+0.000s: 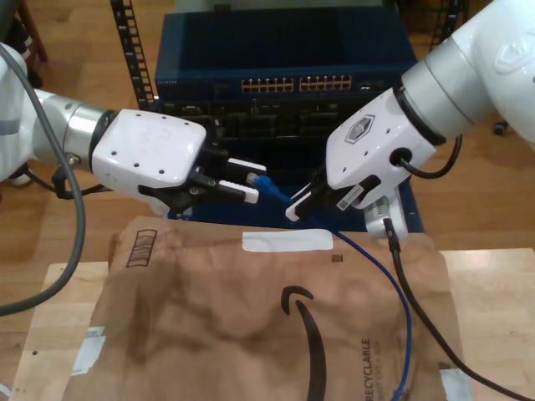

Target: Grab the cable and plug it in

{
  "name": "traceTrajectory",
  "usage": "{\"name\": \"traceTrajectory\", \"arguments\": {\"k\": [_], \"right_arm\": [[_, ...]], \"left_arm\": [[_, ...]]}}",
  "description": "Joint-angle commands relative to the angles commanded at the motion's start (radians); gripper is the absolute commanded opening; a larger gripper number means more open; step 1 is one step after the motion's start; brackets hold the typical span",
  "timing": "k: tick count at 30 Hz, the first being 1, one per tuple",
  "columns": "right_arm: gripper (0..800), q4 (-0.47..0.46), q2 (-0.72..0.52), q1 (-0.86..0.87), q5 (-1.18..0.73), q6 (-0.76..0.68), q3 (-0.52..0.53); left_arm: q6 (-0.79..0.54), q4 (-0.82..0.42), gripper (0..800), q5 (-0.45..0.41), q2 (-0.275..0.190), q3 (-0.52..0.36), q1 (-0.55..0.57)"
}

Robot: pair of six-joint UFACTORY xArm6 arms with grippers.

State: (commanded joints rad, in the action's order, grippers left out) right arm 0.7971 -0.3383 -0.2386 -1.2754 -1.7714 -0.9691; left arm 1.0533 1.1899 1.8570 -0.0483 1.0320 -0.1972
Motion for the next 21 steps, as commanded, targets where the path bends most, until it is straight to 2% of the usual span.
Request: {"name": "traceTrajectory", "arguments": {"k": [10,14,17,20,21], "right_arm": [[11,0.000,0.000,0.000,0.000,0.002,0.000],[14,0.000,0.002,0.000,0.000,0.002,0.000],[20,0.002,0.002,0.000,0.000,0.002,0.002],[51,0.002,0.002,0.000,0.002,0.002,0.002],[101,0.003,0.002,0.002,0.002,0.003,0.002]], "left_arm": [[-0.002,0.000,175,0.000,0.000,-0.002,0.000],[-0.005,0.000,131,-0.002,0.000,-0.008,0.000],[-0.006,0.000,69,-0.006,-0.002,-0.020,-0.002],[-0.009,0.000,26,-0.009,-0.003,-0.020,-0.002],[-0.009,0.000,20,-0.011,-0.003,-0.020,-0.002]]}}
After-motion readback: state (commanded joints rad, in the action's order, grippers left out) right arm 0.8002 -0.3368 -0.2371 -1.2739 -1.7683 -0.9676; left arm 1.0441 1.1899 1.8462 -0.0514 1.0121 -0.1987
